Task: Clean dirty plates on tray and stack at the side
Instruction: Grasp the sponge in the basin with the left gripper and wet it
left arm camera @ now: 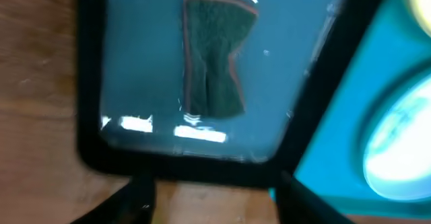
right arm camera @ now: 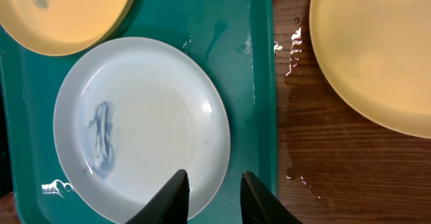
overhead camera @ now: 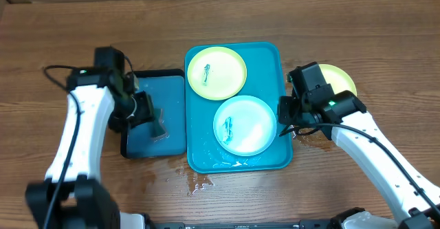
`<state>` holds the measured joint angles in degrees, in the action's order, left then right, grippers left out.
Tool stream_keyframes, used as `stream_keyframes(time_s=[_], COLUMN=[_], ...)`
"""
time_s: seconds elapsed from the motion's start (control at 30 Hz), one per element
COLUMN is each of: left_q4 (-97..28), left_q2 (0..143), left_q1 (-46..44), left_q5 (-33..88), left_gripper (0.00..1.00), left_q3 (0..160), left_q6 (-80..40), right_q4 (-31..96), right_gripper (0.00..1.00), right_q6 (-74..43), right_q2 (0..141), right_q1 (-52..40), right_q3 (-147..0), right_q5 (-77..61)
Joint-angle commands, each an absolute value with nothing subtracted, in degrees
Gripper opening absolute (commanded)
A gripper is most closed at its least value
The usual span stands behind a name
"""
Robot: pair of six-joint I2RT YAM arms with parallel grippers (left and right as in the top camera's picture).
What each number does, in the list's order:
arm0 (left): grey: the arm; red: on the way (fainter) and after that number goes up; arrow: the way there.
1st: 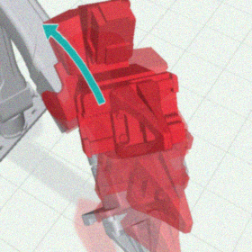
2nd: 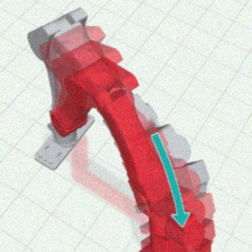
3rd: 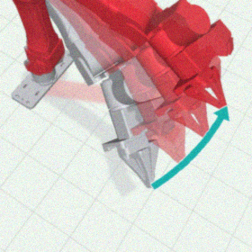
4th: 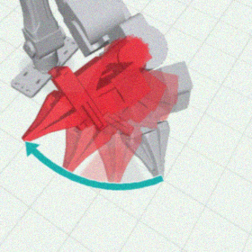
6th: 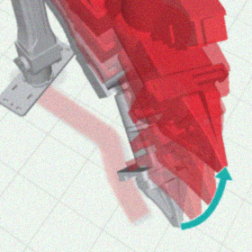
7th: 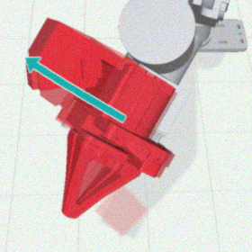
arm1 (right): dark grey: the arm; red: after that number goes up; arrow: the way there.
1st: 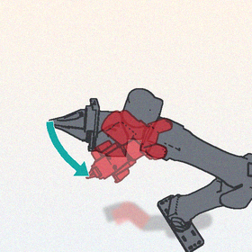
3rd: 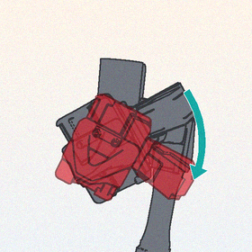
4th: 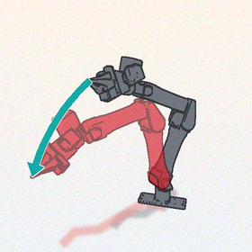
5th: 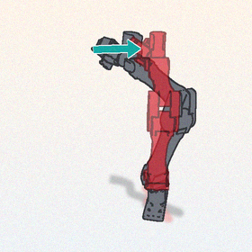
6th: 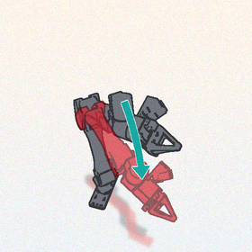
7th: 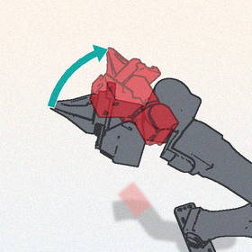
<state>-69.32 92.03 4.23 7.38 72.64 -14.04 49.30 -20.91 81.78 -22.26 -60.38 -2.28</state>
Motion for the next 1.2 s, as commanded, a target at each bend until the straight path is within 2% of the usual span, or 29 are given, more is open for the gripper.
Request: stream_keyframes(time_s=[0.0,0.1,0.33,0.37,0.53,0.8,1.17], left_q4=[-66.0,-63.8,-61.3,-61.1,-63.1,-70.2,-65.3], left_q2=[97.8,102.8,112.2,113.0,113.0,105.5,104.9], left_q1=[3.8,3.2,1.3,1.2,1.6,1.8,-0.6], left_q5=[9.3,8.8,8.4,8.3,6.8,6.2,1.9], left_gripper=[0.52,0.50,0.15,0.04,0.04,0.04,0.04], left_q3=[70.5,70.4,70.4,70.4,72.7,82.5,74.7], left_q6=[-15.5,-15.4,-15.4,-15.4,-15.4,-15.2,-15.5], right_q4=[50.0,50.3,50.3,50.3,50.4,50.9,51.0], right_gripper=[0.28,0.27,0.27,0.28,0.28,0.28,0.28], right_q6=[-20.6,-20.6,-20.6,-20.6,-20.6,-20.6,-20.6], right_q2=[81.5,81.5,81.5,81.5,81.5,81.5,81.5], right_q1=[-22.3,-22.3,-22.3,-22.3,-22.3,-22.3,-22.3], right_q3=[-61.3,-61.1,-61.1,-61.1,-61.1,-61.1,-61.1], right_q5=[-1.5,-1.5,-1.5,-1.5,-1.5,-1.5,-1.5])
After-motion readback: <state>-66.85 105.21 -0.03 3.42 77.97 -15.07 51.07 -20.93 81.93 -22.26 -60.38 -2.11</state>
